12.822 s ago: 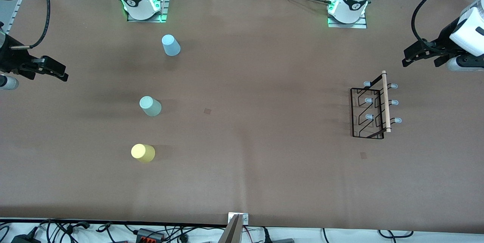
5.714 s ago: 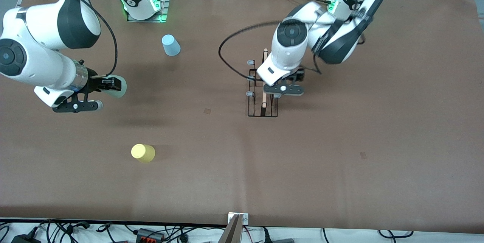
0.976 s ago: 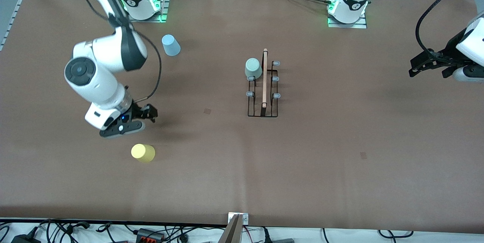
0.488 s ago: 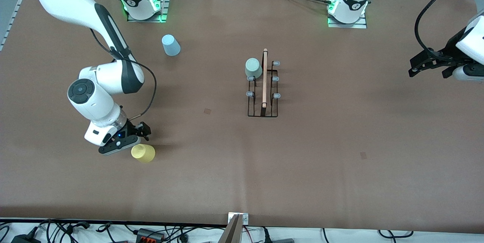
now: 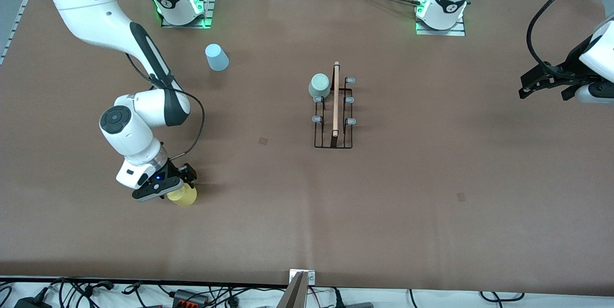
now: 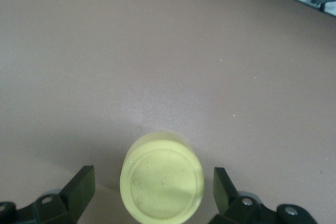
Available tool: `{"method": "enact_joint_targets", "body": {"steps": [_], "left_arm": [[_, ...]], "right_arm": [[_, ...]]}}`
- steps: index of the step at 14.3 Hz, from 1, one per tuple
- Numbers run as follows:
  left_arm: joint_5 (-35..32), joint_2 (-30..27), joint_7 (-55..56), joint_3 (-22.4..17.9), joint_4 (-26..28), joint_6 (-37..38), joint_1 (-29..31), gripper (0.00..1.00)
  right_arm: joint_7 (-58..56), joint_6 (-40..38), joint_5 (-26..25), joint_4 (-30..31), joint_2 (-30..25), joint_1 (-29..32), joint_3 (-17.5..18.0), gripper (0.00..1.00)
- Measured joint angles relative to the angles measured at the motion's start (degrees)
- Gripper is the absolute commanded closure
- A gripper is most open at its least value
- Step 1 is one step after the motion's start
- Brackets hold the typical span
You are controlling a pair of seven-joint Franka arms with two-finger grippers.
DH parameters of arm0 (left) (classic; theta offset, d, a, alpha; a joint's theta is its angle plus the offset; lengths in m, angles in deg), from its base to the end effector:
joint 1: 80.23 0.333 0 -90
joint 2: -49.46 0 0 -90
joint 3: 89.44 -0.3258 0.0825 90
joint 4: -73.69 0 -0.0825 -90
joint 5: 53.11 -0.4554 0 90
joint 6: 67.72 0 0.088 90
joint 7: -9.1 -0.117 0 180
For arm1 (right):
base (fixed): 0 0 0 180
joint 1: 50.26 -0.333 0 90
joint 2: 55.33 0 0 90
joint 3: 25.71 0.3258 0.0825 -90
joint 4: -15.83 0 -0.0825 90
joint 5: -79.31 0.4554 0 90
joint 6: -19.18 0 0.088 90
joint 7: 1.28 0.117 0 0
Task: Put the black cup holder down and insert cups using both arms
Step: 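Move the right gripper to the yellow cup and grasp it, then carry the yellow cup with the right gripper to the rack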
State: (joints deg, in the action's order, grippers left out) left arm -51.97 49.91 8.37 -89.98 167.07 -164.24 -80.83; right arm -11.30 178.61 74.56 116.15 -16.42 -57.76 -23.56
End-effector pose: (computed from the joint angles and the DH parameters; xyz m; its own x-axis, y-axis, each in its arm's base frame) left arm 0.6383 -0.0028 0.5973 0.9988 -0.0115 0.0472 -0.0124 -0.9997 0.0192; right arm 0.7408 0.1271 0.1646 0.8605 0.3840 0.3347 0.3764 -0.9221 0.0902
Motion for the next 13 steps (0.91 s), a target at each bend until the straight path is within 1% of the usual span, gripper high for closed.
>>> {"method": "enact_joint_targets", "body": {"steps": [1, 2, 3, 5, 7, 9, 10, 13], "left_arm": [[0.0, 0.12, 0.0, -0.04, -0.01, 0.02, 0.11, 0.0], [0.0, 0.2, 0.0, -0.1, -0.01, 0.05, 0.25, 0.0], [0.0, 0.24, 0.0, -0.16, -0.01, 0.06, 0.4, 0.0], [0.0, 0.25, 0.0, -0.27, -0.01, 0.09, 0.56, 0.0], [0.0, 0.25, 0.0, -0.27, -0.01, 0.12, 0.56, 0.0], [0.0, 0.25, 0.0, -0.25, -0.03, 0.12, 0.54, 0.0], [0.0, 0.25, 0.0, -0.22, -0.04, 0.12, 0.49, 0.0], [0.0, 0.25, 0.0, -0.12, -0.1, 0.15, 0.42, 0.0]], "right_arm": [[0.0, 0.36, 0.0, -0.05, 0.48, 0.0, 0.0, 0.0], [0.0, 0.5, 0.0, -0.07, 0.73, 0.01, 0.0, 0.04], [0.0, 0.5, 0.0, -0.08, 0.75, 0.03, -0.02, 0.19], [-0.08, 0.51, -0.01, -0.24, 0.74, 0.13, -0.17, 0.45], [-0.93, 0.52, -0.01, -0.39, 0.74, 0.25, -0.32, 0.63], [-2.09, 0.56, -0.01, -0.66, 0.68, 0.29, -0.69, 0.74], [-2.32, 0.56, -0.01, -0.67, 0.68, 0.34, -0.82, 0.77], [-2.57, 0.06, -0.08, -1.14, 0.14, 0.25, -0.81, 0.77]]}}
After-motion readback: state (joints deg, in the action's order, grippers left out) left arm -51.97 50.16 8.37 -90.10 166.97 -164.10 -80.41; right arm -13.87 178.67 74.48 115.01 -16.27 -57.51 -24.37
